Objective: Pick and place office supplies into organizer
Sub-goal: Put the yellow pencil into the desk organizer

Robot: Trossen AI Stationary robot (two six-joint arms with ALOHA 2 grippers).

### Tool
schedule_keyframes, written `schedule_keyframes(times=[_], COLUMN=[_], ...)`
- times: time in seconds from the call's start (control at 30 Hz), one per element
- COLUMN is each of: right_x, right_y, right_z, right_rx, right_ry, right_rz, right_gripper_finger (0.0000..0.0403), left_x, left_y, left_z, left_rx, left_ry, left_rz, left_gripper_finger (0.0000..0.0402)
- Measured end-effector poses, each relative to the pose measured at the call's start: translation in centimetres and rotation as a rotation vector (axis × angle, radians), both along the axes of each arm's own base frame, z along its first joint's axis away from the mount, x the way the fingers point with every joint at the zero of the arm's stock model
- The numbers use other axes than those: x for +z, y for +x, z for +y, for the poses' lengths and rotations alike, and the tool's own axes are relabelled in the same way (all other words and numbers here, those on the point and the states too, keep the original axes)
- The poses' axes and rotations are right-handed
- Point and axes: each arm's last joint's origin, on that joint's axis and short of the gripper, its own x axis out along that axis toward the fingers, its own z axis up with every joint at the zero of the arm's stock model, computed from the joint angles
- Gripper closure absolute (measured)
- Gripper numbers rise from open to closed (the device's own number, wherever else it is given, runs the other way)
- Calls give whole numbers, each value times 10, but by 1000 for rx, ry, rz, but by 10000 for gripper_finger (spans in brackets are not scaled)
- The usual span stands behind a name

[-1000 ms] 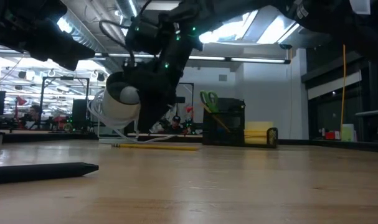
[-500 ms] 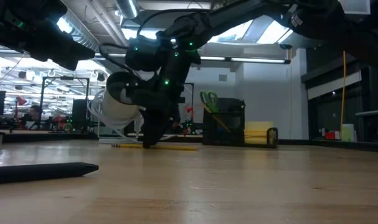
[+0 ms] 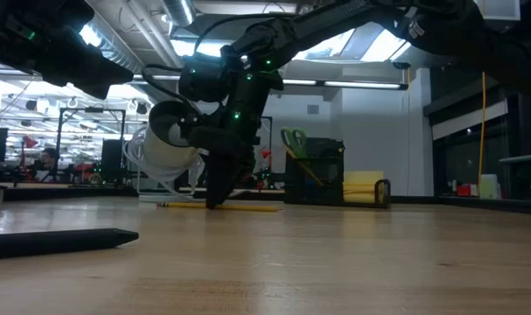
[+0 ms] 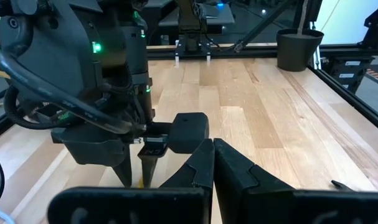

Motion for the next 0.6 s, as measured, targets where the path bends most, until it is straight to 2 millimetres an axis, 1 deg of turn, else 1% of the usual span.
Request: schedule_keyframes(times=[0.17, 0.3, 0.6], right_x=[0, -1, -1], right_y=[0, 0, 0], right_z=[0, 0, 4], right_rx=[-1, -1, 14], right_ry=[-2, -2, 19], right_rz=[-2, -2, 0], right_gripper_finger=[298, 308, 309], left_x=[0, 0, 0], left_y=[0, 0, 0], left_z=[0, 0, 0], left_rx=[0, 0, 0], left_ry=[0, 0, 0], left_rz=[0, 0, 0], left_gripper_finger=[400, 400, 400])
